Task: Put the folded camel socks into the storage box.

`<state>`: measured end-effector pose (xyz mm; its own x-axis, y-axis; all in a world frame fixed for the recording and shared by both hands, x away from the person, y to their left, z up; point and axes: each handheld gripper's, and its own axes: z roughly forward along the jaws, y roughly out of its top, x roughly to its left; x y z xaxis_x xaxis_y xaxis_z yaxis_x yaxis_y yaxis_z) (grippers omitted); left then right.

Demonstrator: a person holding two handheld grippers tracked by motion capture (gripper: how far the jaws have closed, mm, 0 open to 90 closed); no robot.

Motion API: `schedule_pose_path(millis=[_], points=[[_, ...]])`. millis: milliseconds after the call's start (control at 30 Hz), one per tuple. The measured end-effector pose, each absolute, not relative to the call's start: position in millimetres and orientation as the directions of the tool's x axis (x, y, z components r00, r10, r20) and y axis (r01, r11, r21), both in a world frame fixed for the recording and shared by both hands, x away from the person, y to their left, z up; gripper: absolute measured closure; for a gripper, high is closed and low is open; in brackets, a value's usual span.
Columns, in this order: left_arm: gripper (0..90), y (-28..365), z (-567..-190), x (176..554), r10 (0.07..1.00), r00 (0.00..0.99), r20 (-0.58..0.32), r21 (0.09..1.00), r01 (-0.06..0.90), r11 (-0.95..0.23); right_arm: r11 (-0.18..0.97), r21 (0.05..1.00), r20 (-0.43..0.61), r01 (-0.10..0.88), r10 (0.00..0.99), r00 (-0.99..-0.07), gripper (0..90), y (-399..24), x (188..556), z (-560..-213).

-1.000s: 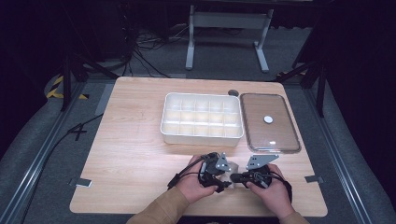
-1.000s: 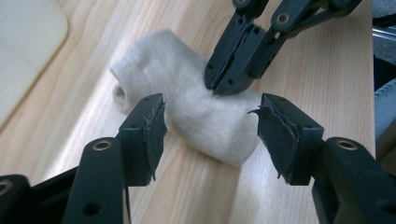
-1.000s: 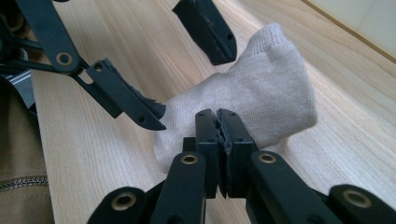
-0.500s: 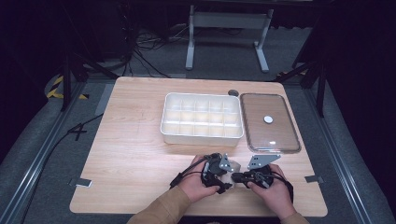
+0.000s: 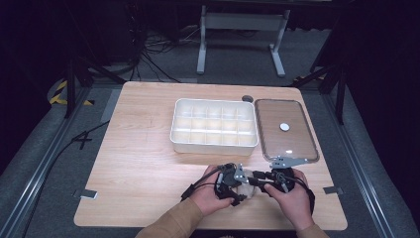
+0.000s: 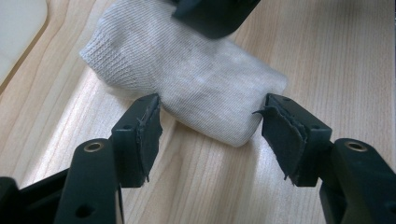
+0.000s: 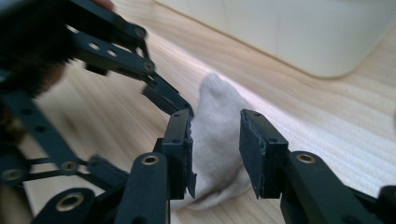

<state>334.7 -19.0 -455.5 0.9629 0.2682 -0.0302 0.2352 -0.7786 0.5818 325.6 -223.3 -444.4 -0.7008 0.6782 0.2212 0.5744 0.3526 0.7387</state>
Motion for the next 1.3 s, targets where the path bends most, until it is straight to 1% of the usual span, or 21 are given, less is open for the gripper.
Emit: schedule_pose_path(millis=[100,233,267,400,767,933,1067,1200,1300], points=[[38.6,-19,-455,335,0.264,0.964,-0.028,0.584,0.230,-0.778,0.349,0.721,0.224,0.599,0.701,-0.677,59.5,-221,327,-450],[38.7,-19,-455,334,0.266,0.963,-0.028,0.577,0.233,-0.783,0.353,0.698,0.221,0.622,0.720,-0.657,49.9,-221,330,-454],[38.8,-19,-455,333,0.269,0.963,-0.029,0.582,0.235,-0.779,0.364,0.692,0.211,0.624,0.725,-0.656,48.9,-221,330,-456],[39.2,-20,-455,333,0.269,0.963,-0.027,0.582,0.234,-0.779,0.387,0.659,0.215,0.644,0.724,-0.655,49.1,-220,333,-460],[39.6,-21,-458,332,0.270,0.963,-0.022,0.567,0.234,-0.790,0.438,0.586,0.266,0.682,0.691,-0.672,49.1,-217,349,-463],[40.2,-20,-457,332,0.271,0.962,-0.022,0.559,0.237,-0.795,0.493,0.523,0.266,0.695,0.680,-0.683,49.2,-211,358,-458],[40.4,-18,-458,331,0.282,0.959,-0.029,0.569,0.248,-0.784,0.509,0.478,0.297,0.716,0.673,-0.677,51.7,-208,364,-456],[40.6,-15,-458,332,0.282,0.959,-0.034,0.565,0.251,-0.786,0.505,0.473,0.330,0.722,0.658,-0.677,55.5,-207,365,-458],[39.8,-16,-459,329,0.281,0.960,-0.019,0.553,0.244,-0.797,0.504,0.471,0.345,0.724,0.650,-0.677,59.5,-205,366,-458]])
